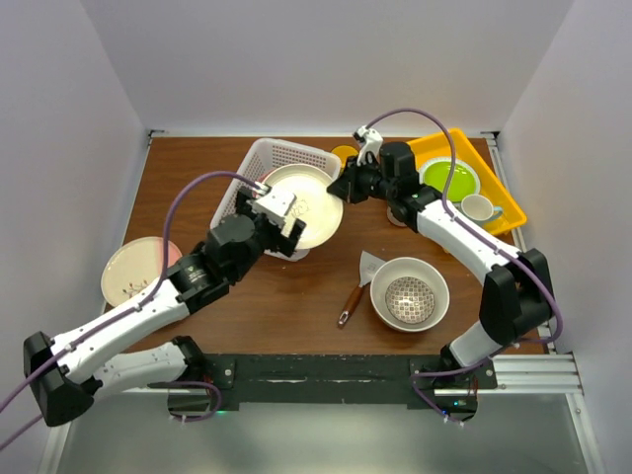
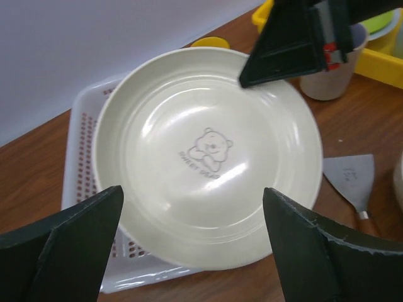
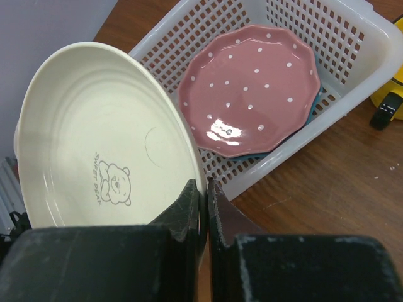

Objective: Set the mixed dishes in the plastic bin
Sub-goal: Pick up the plate from the corner of the board, then place the plate in the plastic bin.

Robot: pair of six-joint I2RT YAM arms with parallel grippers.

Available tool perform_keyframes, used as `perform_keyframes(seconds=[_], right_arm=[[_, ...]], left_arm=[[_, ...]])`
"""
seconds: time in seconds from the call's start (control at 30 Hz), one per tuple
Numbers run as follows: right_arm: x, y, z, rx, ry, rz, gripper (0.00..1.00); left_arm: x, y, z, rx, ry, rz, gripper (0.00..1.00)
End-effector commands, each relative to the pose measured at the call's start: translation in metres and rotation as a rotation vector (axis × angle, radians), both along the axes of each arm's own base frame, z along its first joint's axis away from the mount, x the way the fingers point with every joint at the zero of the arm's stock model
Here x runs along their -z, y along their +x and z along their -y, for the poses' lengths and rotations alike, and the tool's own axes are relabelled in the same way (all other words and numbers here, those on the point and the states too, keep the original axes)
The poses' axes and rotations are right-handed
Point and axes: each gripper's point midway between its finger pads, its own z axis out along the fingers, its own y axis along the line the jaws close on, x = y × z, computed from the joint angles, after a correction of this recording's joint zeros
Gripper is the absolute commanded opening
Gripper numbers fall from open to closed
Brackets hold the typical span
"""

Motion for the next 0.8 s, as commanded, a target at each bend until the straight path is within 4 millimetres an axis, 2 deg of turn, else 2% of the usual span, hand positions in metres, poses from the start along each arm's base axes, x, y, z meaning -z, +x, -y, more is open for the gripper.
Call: perform_keyframes(seconds=[0.0, 0.03, 0.07, 0.1, 0.13, 0.17, 0.2, 0.27, 0.3, 0.5, 0.53, 0.57, 0.6, 0.63, 0.7, 0.77], right_arm=[[-0.023, 0.025, -0.012, 0.004, 0.022, 0.066, 0.00], [-0.028, 0.030, -0.014, 0.005, 0.016, 0.067, 0.00], [-0.016, 0.035, -0.017, 0.004, -0.003, 0.037, 0.00], [-0.026, 0.043, -0.020, 0.006, -0.005, 0.063, 0.00], [-0.024, 0.047, -0.021, 0.007, -0.017, 0.057, 0.00], [-0.012, 0.053, -0.026, 0.003, -0.040, 0.043, 0.00], [-0.023, 0.061, -0.029, 0.010, -0.037, 0.066, 0.00], [-0.019, 0.067, -0.036, 0.007, -0.057, 0.059, 0.00], [-0.017, 0.077, -0.040, 0.014, -0.064, 0.059, 0.00], [-0.001, 0.104, -0.054, 0.063, -0.119, 0.076, 0.00], [0.011, 0.109, -0.056, 0.069, -0.131, 0.064, 0.01], [0.015, 0.113, -0.057, 0.080, -0.137, 0.061, 0.01], [0.011, 0.118, -0.058, 0.089, -0.136, 0.072, 0.01], [0.024, 0.123, -0.060, 0.093, -0.150, 0.057, 0.01], [0.023, 0.131, -0.061, 0.115, -0.155, 0.067, 0.02], [0.035, 0.139, -0.061, 0.131, -0.172, 0.057, 0.03]], left_arm=[[-0.015, 0.009, -0.035, -0.075, -0.037, -0.002, 1.00], [-0.013, 0.010, -0.045, -0.109, -0.022, 0.003, 1.00], [-0.009, 0.011, -0.054, -0.137, -0.006, -0.003, 1.00], [-0.004, 0.010, -0.065, -0.169, 0.014, 0.002, 1.00], [-0.002, 0.010, -0.071, -0.189, 0.018, 0.006, 1.00], [0.001, 0.010, -0.078, -0.212, 0.023, 0.009, 1.00], [0.006, 0.008, -0.089, -0.248, 0.034, 0.017, 1.00], [0.009, 0.007, -0.098, -0.280, 0.031, 0.037, 1.00], [0.014, 0.003, -0.106, -0.305, 0.035, 0.048, 1.00], [0.014, -0.006, -0.133, -0.394, 0.012, 0.116, 1.00], [0.013, -0.007, -0.137, -0.409, 0.007, 0.126, 1.00], [0.013, -0.007, -0.139, -0.421, 0.006, 0.132, 1.00], [0.012, -0.009, -0.143, -0.433, -0.007, 0.142, 1.00], [0.012, -0.010, -0.144, -0.433, -0.014, 0.147, 1.00], [0.012, -0.011, -0.145, -0.435, -0.019, 0.151, 1.00], [0.011, -0.011, -0.146, -0.441, -0.017, 0.153, 1.00]])
